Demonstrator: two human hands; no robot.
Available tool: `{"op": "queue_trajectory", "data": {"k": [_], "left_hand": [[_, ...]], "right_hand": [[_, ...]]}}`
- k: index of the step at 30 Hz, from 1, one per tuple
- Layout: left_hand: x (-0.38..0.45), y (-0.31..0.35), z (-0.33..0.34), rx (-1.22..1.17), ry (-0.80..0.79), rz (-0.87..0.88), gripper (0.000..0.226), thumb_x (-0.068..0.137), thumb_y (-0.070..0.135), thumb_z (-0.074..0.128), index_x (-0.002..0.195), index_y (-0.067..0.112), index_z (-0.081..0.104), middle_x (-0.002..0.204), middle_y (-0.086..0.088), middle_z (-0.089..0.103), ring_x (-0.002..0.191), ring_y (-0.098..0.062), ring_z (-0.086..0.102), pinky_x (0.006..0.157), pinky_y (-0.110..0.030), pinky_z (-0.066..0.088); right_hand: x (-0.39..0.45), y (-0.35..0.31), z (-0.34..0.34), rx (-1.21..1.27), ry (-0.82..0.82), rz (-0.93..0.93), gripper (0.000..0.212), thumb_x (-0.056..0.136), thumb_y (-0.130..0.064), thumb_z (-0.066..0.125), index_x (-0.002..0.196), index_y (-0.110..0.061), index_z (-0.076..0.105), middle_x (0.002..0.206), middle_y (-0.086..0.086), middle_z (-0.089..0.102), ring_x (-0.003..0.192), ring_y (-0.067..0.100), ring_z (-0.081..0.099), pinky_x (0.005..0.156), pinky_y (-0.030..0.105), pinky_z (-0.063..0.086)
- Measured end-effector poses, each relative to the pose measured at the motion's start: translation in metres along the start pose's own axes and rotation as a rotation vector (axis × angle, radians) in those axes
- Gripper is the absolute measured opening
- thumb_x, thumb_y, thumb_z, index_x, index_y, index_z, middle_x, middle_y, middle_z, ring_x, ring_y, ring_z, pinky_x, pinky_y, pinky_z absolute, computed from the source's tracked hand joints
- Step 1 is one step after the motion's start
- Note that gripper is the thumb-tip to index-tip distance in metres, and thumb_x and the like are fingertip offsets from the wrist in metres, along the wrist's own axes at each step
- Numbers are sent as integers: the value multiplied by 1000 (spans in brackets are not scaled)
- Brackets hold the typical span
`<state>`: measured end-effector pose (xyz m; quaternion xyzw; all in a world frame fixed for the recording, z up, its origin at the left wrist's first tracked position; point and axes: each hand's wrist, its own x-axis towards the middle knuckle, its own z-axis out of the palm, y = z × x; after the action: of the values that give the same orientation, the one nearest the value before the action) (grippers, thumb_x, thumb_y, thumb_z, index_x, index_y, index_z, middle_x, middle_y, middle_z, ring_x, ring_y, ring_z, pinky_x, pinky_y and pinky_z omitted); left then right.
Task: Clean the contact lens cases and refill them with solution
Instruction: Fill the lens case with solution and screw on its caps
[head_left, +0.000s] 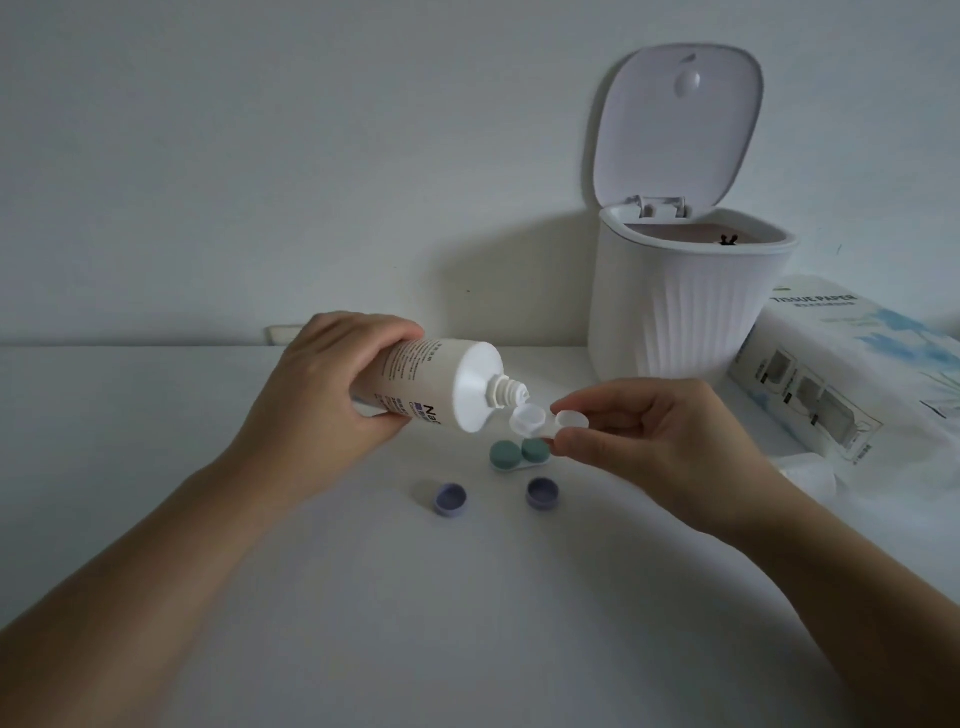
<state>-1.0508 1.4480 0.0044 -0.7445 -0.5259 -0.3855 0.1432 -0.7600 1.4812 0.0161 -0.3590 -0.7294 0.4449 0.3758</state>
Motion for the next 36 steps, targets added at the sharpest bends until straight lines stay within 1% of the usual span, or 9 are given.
{"op": "queue_trajectory", "data": {"k": [4,7,11,16,20,26,27,31,36], "left_hand": [[1,3,-1,16,6,11,65,61,2,91,120,13,66,116,8,66,112,-19,52,93,-9,34],[2,5,-1,23,11,14,64,61,0,90,119,12,67,116,6,67,113,-22,53,93,-22,39],[1,6,0,34,18,15,64,60,-3,88,119,11,67,117,7,66,114,-23,52,95,-29,41],[2,7,0,38,20,20,64,60,-5,87,119,11,67,118,5,66,116,-25,51,95,-38,45],[2,8,-1,40,23,16,64,60,-5,87,119,11,67,119,5,66,117,-27,51,95,-46,47],[2,5,0,59,36,21,65,60,-7,86,119,11,66,120,4,66,118,-28,50,97,-42,44],[2,5,0,64,39,23,65,60,-7,86,119,11,66,120,4,66,118,-29,50,98,-41,43],[2,4,2,83,47,44,65,60,-8,85,119,11,66,120,3,66,118,-30,50,98,-38,41],[2,4,3,97,59,54,67,58,-11,84,118,13,65,121,4,65,118,-29,49,98,-37,39]], "right_hand": [[-1,2,1,-42,-4,-23,18,74,-30,84,92,-29,80,84,-9,80,81,7,77,78,15,57],[-2,2,1,-47,-4,-22,19,74,-29,85,93,-28,80,83,-8,80,82,9,77,81,18,58],[-3,2,2,-67,-7,-18,18,76,-25,84,93,-25,79,81,-9,80,80,7,77,73,11,55],[-3,3,3,-85,-14,-13,18,77,-24,84,94,-24,79,82,-10,80,79,5,76,73,10,55],[-3,3,4,-100,-13,-10,17,77,-27,84,93,-26,79,83,-10,80,81,6,76,79,16,58],[-3,5,4,-89,-8,5,18,78,-25,84,95,-23,80,84,-6,80,83,12,77,85,24,59],[-3,5,4,-88,-10,6,18,78,-24,84,95,-23,80,84,-6,80,83,12,77,84,24,59],[-3,4,5,-89,-19,-3,15,79,-21,84,94,-22,79,82,-9,79,79,6,76,76,14,57],[-3,4,5,-99,-22,1,16,79,-21,84,95,-22,79,82,-9,80,80,6,76,78,16,58]]}}
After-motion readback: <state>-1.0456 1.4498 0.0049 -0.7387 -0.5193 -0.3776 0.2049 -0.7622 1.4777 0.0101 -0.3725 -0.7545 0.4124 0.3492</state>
